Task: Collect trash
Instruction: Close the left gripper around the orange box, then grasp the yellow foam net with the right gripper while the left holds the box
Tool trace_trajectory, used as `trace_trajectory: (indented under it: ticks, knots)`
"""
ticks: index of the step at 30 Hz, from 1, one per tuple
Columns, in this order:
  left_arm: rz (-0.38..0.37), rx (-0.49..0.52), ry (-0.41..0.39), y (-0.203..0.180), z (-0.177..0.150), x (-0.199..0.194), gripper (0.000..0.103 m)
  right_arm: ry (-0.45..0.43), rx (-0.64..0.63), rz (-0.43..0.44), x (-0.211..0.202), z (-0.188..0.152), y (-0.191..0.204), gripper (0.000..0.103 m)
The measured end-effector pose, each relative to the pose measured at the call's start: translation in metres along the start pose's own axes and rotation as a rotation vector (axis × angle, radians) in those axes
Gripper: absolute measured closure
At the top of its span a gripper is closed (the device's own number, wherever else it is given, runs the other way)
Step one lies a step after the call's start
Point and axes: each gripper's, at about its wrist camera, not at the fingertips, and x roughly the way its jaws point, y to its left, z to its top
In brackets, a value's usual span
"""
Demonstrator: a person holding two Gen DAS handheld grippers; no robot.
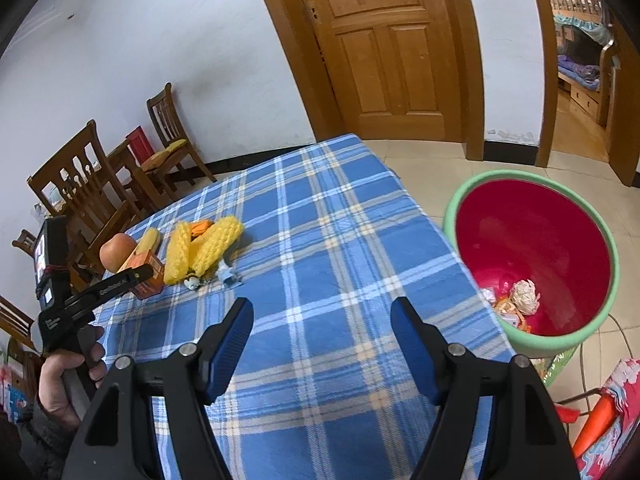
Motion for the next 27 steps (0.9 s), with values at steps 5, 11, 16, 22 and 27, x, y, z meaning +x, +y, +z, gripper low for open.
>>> trace_trajectory:
  ticks: [5, 11, 16, 22, 27]
  knots:
    - [-0.015, -0.005, -0.022, 0.003, -0.003, -0.005, 0.052, 0.006, -0.023, 0.016, 0.008, 0.004, 0.013, 0.029]
    - [-0.020, -0.019, -0.066, 0.009, -0.006, -0.016, 0.052, 0.014, -0.062, 0.034, 0.019, 0.011, 0.033, 0.029]
    - [-0.012, -0.030, -0.113, 0.016, -0.008, -0.025, 0.052, 0.024, -0.104, 0.055, 0.032, 0.015, 0.057, 0.029]
    - [-0.011, -0.050, -0.144, 0.025, -0.009, -0.031, 0.052, 0.022, -0.149, 0.087, 0.051, 0.024, 0.091, 0.029]
    - [-0.028, -0.060, -0.144, 0.029, -0.009, -0.031, 0.052, 0.034, -0.174, 0.117, 0.071, 0.029, 0.110, 0.030]
